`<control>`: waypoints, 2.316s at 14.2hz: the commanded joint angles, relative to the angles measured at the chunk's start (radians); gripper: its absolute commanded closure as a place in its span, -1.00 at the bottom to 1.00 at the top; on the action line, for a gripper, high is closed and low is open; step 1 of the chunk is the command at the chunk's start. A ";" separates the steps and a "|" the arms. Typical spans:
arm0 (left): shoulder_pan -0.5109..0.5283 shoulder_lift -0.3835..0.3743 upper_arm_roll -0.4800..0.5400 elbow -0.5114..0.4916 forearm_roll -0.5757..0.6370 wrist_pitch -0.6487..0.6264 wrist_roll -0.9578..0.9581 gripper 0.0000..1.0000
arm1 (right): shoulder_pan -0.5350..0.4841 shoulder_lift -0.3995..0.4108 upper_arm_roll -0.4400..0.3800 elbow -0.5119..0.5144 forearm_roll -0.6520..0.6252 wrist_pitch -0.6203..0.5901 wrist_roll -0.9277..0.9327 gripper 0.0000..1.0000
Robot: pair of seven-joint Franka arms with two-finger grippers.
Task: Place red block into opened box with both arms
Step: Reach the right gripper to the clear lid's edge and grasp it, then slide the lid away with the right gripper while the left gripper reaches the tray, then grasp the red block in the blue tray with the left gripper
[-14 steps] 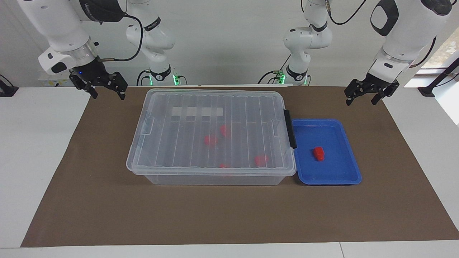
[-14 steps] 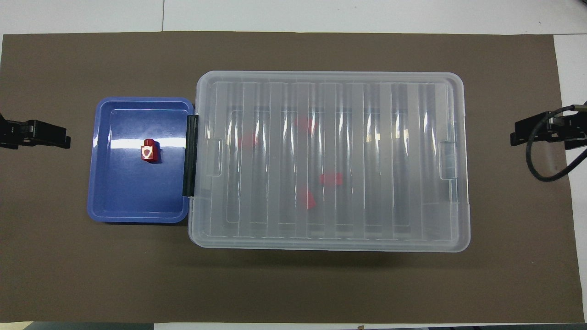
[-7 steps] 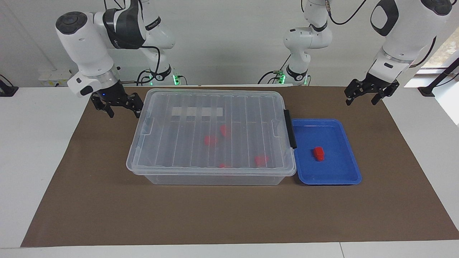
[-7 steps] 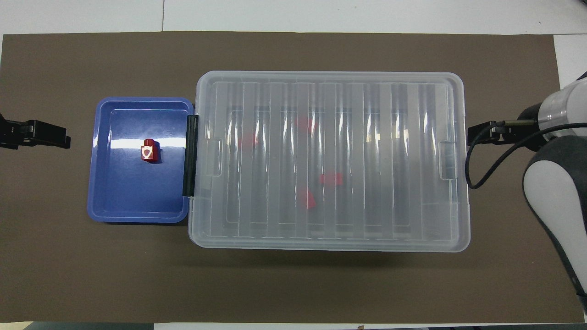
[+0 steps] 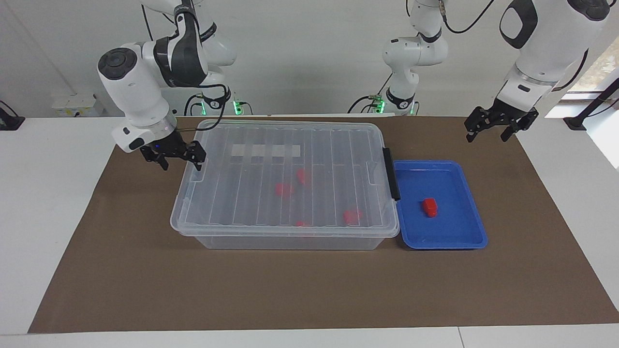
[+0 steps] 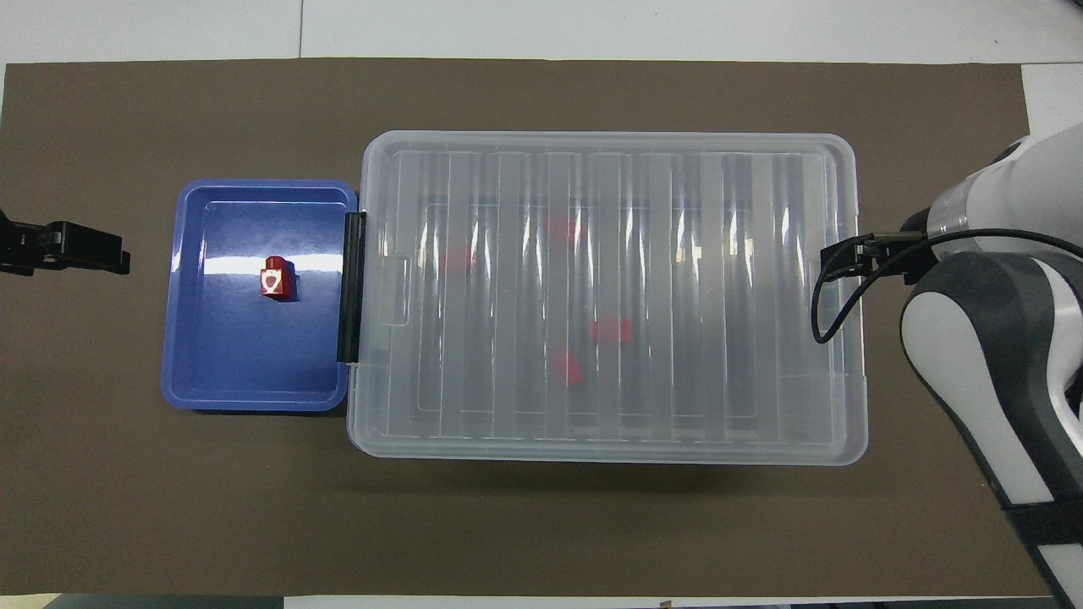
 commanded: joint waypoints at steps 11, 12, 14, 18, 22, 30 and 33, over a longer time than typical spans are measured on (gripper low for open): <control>0.016 -0.016 -0.005 -0.006 -0.015 -0.013 0.011 -1.00 | -0.094 -0.056 0.003 -0.146 -0.043 0.098 -0.068 -1.00; 0.016 -0.016 -0.005 -0.005 -0.015 -0.013 0.011 -1.00 | -0.112 -0.056 0.003 -0.148 -0.043 0.110 -0.097 -1.00; 0.014 -0.016 -0.005 -0.005 -0.015 -0.013 0.011 -1.00 | -0.140 -0.054 0.003 -0.148 -0.045 0.118 -0.151 -1.00; 0.014 -0.016 -0.005 -0.005 -0.015 -0.019 0.011 -1.00 | -0.190 -0.051 0.003 -0.152 -0.074 0.150 -0.223 -1.00; 0.000 -0.022 -0.011 -0.023 -0.015 -0.006 -0.010 -1.00 | -0.246 -0.048 0.003 -0.152 -0.097 0.175 -0.321 -1.00; -0.085 -0.038 -0.016 -0.422 -0.012 0.417 -0.065 -1.00 | -0.342 -0.040 0.001 -0.138 -0.103 0.190 -0.502 -1.00; -0.096 0.051 -0.016 -0.477 -0.012 0.578 -0.100 -1.00 | -0.358 -0.039 -0.001 -0.135 -0.103 0.190 -0.538 -1.00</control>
